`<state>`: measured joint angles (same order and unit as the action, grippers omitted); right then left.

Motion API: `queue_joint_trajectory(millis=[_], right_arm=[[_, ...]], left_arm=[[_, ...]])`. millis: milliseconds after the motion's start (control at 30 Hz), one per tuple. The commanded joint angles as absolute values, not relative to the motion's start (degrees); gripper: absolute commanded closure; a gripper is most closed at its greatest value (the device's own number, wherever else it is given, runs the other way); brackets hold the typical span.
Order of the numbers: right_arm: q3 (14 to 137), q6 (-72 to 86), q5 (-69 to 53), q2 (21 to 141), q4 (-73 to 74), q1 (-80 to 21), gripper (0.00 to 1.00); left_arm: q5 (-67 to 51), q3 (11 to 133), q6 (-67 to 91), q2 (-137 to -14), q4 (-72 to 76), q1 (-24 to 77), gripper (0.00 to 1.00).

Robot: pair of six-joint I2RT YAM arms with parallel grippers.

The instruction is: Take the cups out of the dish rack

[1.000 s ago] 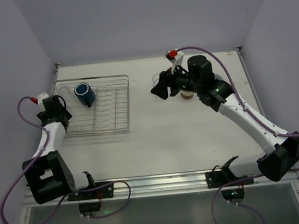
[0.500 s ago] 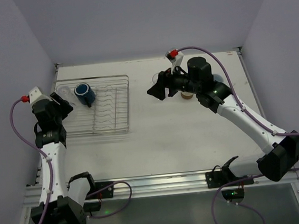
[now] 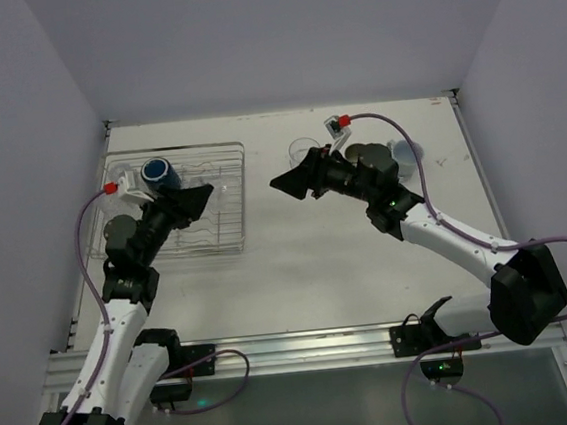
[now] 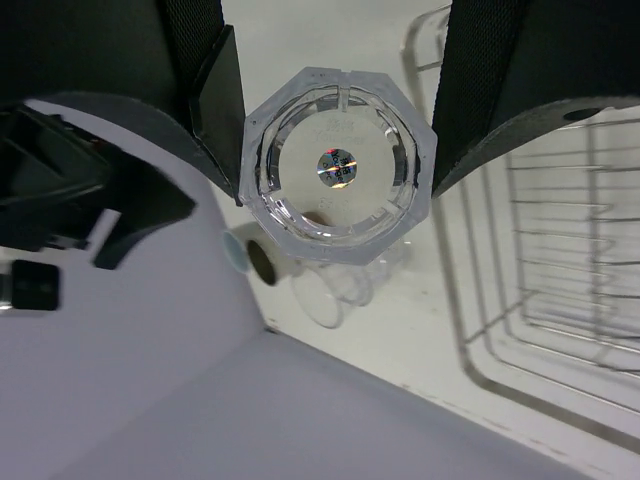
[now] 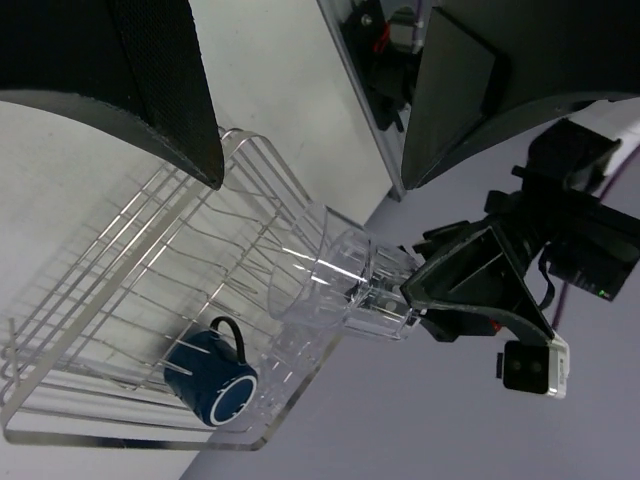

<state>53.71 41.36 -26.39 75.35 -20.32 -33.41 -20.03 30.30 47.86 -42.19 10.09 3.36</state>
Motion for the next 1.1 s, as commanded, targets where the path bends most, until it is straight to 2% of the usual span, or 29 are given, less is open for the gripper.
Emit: queue_joint_trajectory(millis=[0,233,400,500,533,567,633,667,700,767,800,1067], right_arm=[[49.75,51.14,-23.65,74.26,-39.1,-34.54,0.26],[50.8,55.72,-28.03,78.75,-45.96,-36.47,0.27],[52.21,57.03,-28.92,79.54,-45.7,-39.72,0.34],[52.21,58.26,-28.48,79.89,-48.24,-40.69,0.43],[52.03,58.88,-28.22,79.89,-49.21,-40.78,0.49],[51.25,59.41,-27.95,79.81,-50.26,-40.87,0.56],[50.19,60.29,-26.81,78.93,-52.21,-40.87,0.77],[50.01,60.21,-26.46,78.58,-52.12,-40.78,0.81],[49.92,59.6,-26.19,78.23,-51.51,-40.87,0.85],[49.75,58.72,-25.14,76.82,-49.93,-40.87,0.96],[49.83,56.62,-24.61,76.29,-48.53,-40.78,0.98],[56.23,38.69,-16.28,70.32,-21.56,-39.03,1.0]], left_arm=[[-24.52,27.87,59.05,-43.76,32.23,9.04,0.83],[-23.38,27.6,61.17,-50.0,45.42,16.96,0.83],[-23.64,26.02,62.75,-52.64,50.53,19.16,0.83],[-23.21,25.58,63.02,-52.04,52.21,20.83,0.82],[-23.29,25.49,62.93,-51.68,52.29,21.18,0.8],[-23.29,25.31,62.76,-50.64,52.21,21.53,0.77],[-23.55,25.14,61.8,-49.31,49.94,21.53,0.55],[-23.47,25.22,61.09,-47.91,48.79,21.53,0.42],[-23.29,25.49,60.39,-47.12,47.56,21.53,0.24],[-22.77,26.1,57.67,-44.49,41.77,21.53,0.11],[-22.15,27.5,56.26,-43.52,39.31,21.53,0.02],[-11.43,42.17,34.41,-36.48,3.37,21.62,0.0]])
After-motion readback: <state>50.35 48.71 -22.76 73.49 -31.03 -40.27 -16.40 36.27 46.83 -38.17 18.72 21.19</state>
